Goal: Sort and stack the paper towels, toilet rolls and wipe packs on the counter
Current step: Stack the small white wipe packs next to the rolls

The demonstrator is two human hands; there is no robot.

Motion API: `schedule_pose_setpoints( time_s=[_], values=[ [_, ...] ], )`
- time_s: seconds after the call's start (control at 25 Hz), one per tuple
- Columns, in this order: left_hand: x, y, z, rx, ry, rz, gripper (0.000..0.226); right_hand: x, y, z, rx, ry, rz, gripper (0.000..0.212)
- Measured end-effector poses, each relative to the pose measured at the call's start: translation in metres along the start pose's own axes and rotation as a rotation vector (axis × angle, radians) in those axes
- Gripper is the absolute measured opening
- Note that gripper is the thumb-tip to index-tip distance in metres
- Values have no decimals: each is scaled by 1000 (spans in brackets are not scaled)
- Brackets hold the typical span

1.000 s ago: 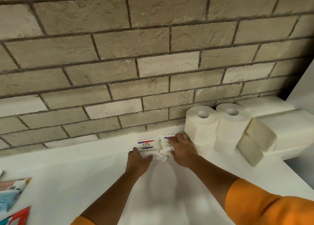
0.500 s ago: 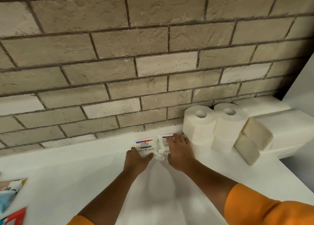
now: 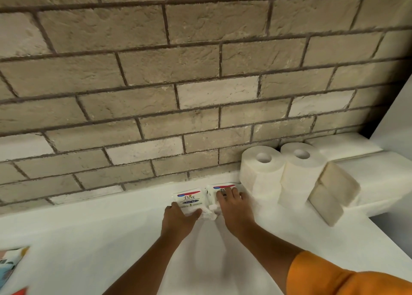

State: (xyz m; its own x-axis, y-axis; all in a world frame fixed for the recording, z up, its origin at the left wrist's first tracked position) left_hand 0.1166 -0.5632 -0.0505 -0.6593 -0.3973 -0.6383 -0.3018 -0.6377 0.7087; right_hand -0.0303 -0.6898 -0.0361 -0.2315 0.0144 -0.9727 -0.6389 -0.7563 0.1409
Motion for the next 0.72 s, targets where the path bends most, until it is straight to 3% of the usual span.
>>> schedule_pose_setpoints(
  time_s=[0.28,0.44,0.64,0.72],
  values=[
    [0,-2,-1,24,-27,56,70,-10,1,-2,7,-56,43,75],
    [-2,-12,13,58,-154,383,48,-28,2,4,27,-161,-89,60],
    [-26,-37,50,8,-86,462,59,-54,-27,43,-25,20,-467,45],
    [-43,-51,69,25,-40,484,43,-63,-46,65,-44,99,-599,42]
  ],
)
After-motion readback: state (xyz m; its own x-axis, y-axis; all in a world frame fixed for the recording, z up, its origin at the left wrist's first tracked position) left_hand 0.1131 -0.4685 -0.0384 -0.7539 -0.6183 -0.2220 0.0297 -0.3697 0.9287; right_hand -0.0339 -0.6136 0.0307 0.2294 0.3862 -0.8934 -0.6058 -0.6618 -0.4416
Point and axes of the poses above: each hand's wrist, its own z-axis away from the middle knuckle, its own x-axis out of the palm, y = z × x, the point moved 9 cm from there along -z, towards the middle knuckle, and after that the axes turned 10 degrees about -y, right-handed, at the moved point
